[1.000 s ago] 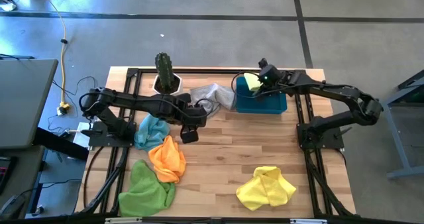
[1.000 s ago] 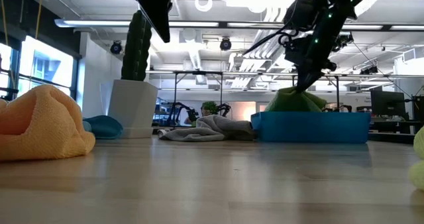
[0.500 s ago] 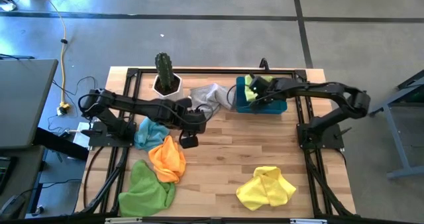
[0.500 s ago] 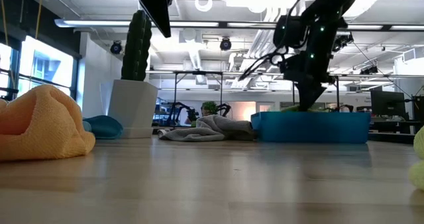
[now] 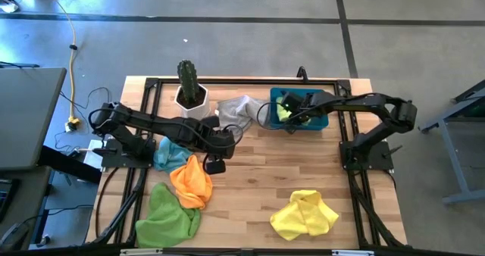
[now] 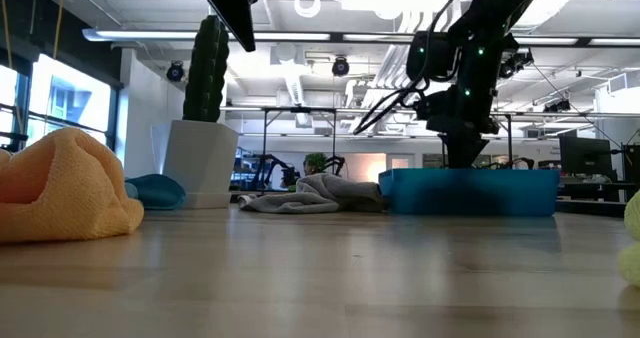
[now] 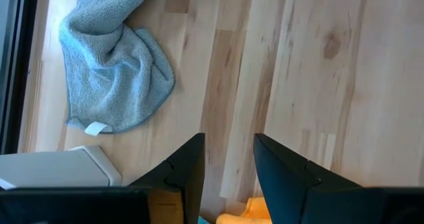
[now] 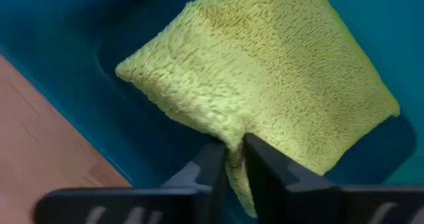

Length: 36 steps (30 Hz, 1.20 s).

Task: Fold microfiber towels
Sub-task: Put the folded light green microfiber cloth into the blue bin, then fold the yellow microfiber cloth

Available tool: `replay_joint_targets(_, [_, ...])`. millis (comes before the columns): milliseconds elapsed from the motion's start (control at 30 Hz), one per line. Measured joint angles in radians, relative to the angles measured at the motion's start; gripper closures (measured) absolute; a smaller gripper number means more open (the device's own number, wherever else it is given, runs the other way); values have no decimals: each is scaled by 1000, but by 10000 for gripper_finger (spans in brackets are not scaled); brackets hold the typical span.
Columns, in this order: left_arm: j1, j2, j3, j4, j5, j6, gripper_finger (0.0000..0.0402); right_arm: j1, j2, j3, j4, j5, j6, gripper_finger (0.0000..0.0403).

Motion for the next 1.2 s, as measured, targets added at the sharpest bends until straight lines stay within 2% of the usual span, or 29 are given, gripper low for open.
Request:
replay_joint_targets(133, [1, 0, 0, 0, 0, 2, 282, 3, 0, 28, -45, -30, 44, 294])
replay_joint_targets(233, [1, 0, 0, 0, 0, 2, 282, 5, 0, 83, -118, -53, 74, 270])
replay_joint_targets(400, [1, 0, 0, 2, 0, -10, 282, 32, -1, 194, -297, -60, 98, 262])
replay_joint_targets(533, [1, 0, 0, 2, 0, -51, 282, 99, -3, 261, -449, -134, 157, 270])
replay_joint_targets(700, [1, 0, 0, 2, 0, -99, 282, 242, -45, 241, -524, -182, 232, 282])
replay_joint_targets(1033, [-25, 0, 0, 47, 34, -159, 282, 601, -125, 162, -513, -195, 573, 290])
replay_joint_targets(1200, [-50, 0, 0, 141, 96, -201, 282, 790, -125, 124, -481, -228, 602, 290])
